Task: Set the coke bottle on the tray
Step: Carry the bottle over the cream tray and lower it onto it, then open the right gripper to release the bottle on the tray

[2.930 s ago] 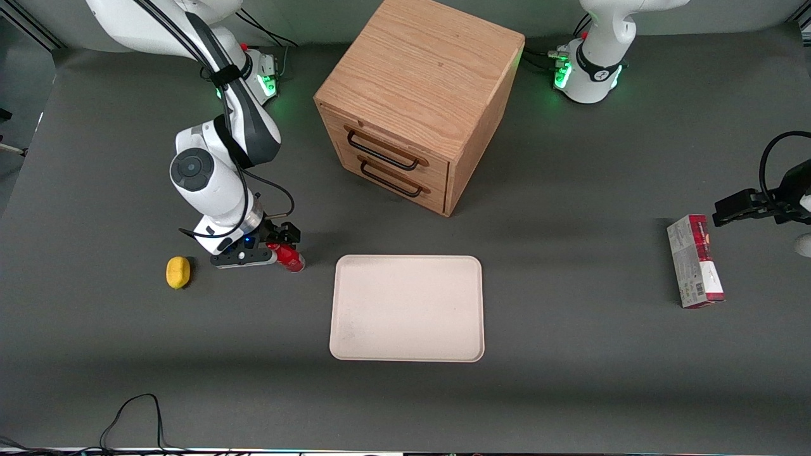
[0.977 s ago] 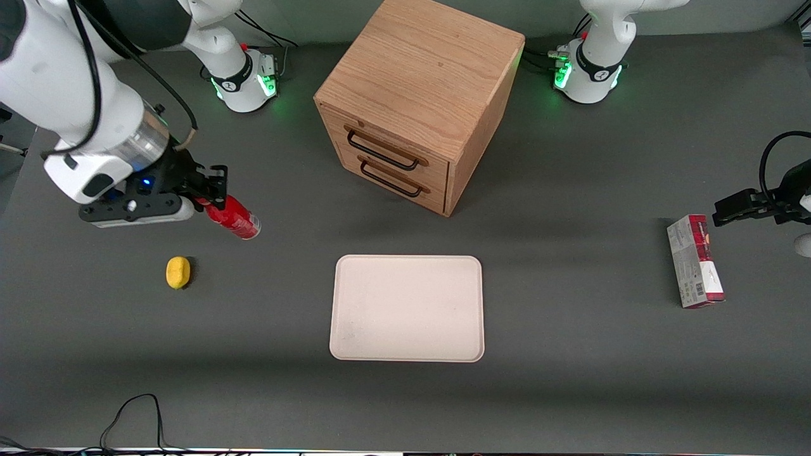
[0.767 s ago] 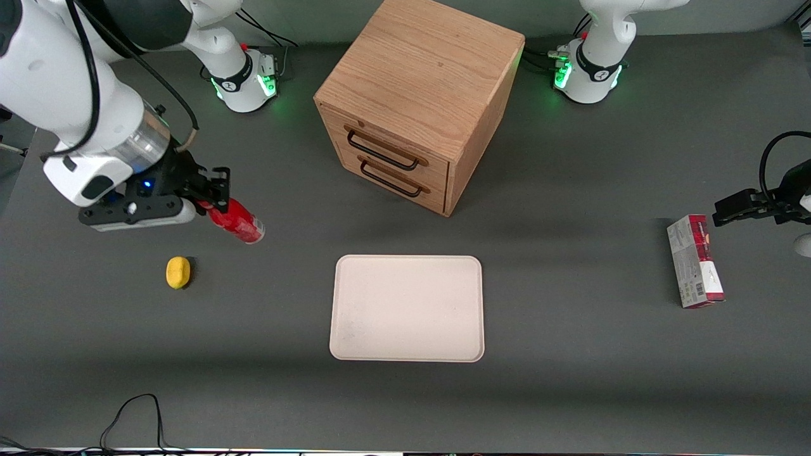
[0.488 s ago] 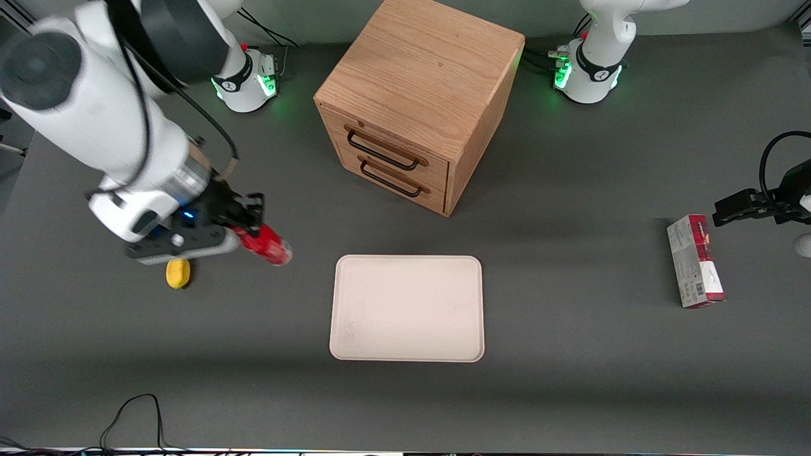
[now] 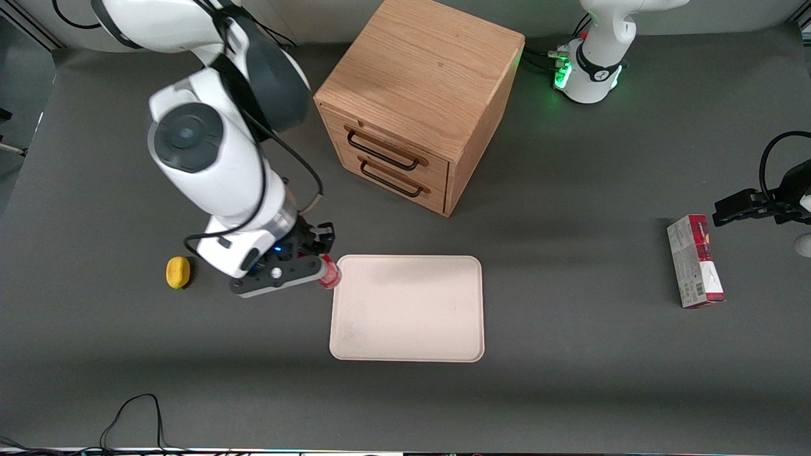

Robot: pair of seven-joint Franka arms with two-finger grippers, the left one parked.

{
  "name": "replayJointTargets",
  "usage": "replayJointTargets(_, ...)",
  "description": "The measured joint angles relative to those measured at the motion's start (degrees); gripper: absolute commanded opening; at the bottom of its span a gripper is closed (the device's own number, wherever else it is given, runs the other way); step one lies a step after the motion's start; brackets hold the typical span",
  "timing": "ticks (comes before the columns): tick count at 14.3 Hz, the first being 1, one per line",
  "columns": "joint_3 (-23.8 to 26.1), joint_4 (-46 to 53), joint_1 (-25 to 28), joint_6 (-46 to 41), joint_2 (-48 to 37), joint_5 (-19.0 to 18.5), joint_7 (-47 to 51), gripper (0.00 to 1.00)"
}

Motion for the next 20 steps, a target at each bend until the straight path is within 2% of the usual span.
replayJointTargets(5, -0.46, 0.02, -0.63, 8.4, 8.18, -0.36, 0.0, 0.06)
replayJointTargets(12, -0.69, 0.08, -0.93, 15.95, 17.17, -1.2, 0.0, 0.09)
replayJointTargets(13, -0.72, 0.18, -0.92, 16.35, 17.41, -1.24, 0.0, 0.32)
replayJointTargets(14, -0.82, 0.33, -0.92, 16.49, 17.42, -1.26, 0.0, 0.87)
replayJointTargets(15, -0.96, 0.33, -0.94, 16.62, 17.47, -1.27, 0.0, 1.0)
replayJointTargets(20, -1.14, 1.43, -0.95, 16.67, 17.48, -1.28, 0.02, 1.0)
